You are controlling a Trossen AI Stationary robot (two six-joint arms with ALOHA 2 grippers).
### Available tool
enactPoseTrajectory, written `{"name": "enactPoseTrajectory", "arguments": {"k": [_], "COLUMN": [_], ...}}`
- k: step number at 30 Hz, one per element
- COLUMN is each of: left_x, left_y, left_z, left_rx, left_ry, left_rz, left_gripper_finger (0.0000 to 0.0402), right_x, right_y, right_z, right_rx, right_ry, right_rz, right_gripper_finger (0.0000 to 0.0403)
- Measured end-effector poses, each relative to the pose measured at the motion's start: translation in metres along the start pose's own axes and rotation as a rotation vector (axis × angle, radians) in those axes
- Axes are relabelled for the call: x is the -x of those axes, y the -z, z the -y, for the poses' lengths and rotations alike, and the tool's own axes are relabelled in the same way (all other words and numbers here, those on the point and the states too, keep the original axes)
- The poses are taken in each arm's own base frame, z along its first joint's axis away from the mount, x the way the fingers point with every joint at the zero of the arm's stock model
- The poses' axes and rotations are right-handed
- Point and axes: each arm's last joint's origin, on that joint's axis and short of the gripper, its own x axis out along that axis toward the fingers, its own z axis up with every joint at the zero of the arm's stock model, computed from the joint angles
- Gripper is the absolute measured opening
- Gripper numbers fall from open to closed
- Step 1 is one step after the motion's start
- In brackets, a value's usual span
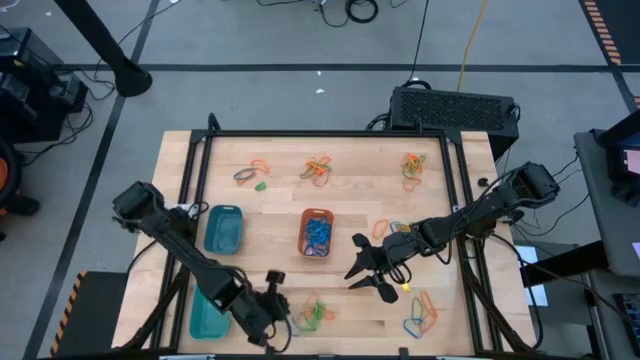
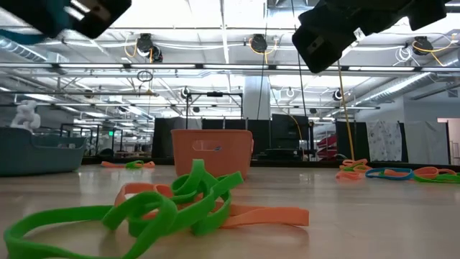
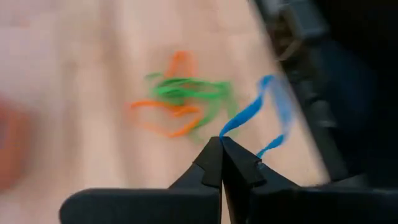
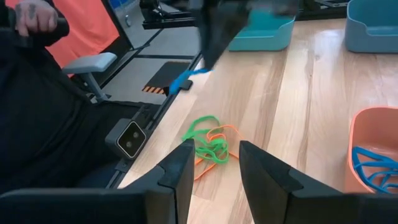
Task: Sort rubber bands into baskets
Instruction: Put the blue rubber band into the orange bin
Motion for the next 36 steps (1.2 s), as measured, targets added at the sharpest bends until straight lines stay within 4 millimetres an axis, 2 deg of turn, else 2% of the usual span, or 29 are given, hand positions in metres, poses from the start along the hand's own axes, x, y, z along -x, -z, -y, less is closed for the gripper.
{"name": "enactPoseTrajectory", "arguments": {"k": [3, 7, 12, 18, 24, 27, 36], "left_x": [0.010, 0.012, 0.006, 0.001, -0.001, -0.002, -0.001], "left_y": [-0.001, -0.007, -0.018, -0.024, -0.025, -0.025, -0.024], "left_z": [-0.011, -0.028, -0.067, -0.122, -0.162, -0.173, -0.187], "left_rx": [-0.036, -0.144, -0.181, -0.114, -0.028, 0.003, 0.043], "left_ry": [-0.127, -0.299, -0.454, -0.551, -0.494, -0.472, -0.468], "left_rz": [0.010, 0.036, 0.011, -0.047, -0.089, -0.096, -0.102], "left_gripper_finger": [0.0003, 0.0002, 0.0002, 0.0002, 0.0002, 0.0002, 0.0002], "right_x": [0.000, 0.000, 0.000, 0.000, 0.000, 0.000, 0.001], "right_y": [0.000, -0.001, -0.001, 0.000, 0.003, 0.004, 0.004], "right_z": [0.000, 0.000, 0.000, 0.000, 0.001, 0.001, 0.005], "right_rx": [0.001, 0.002, 0.009, 0.008, 0.013, 0.025, 0.022], "right_ry": [-0.001, -0.001, -0.002, 0.002, 0.011, 0.014, 0.026], "right_rz": [0.005, 0.008, 0.011, -0.001, -0.029, -0.043, -0.042], "right_gripper_finger": [0.0118, 0.0118, 0.0118, 0.0118, 0.0118, 0.0118, 0.0118]}}
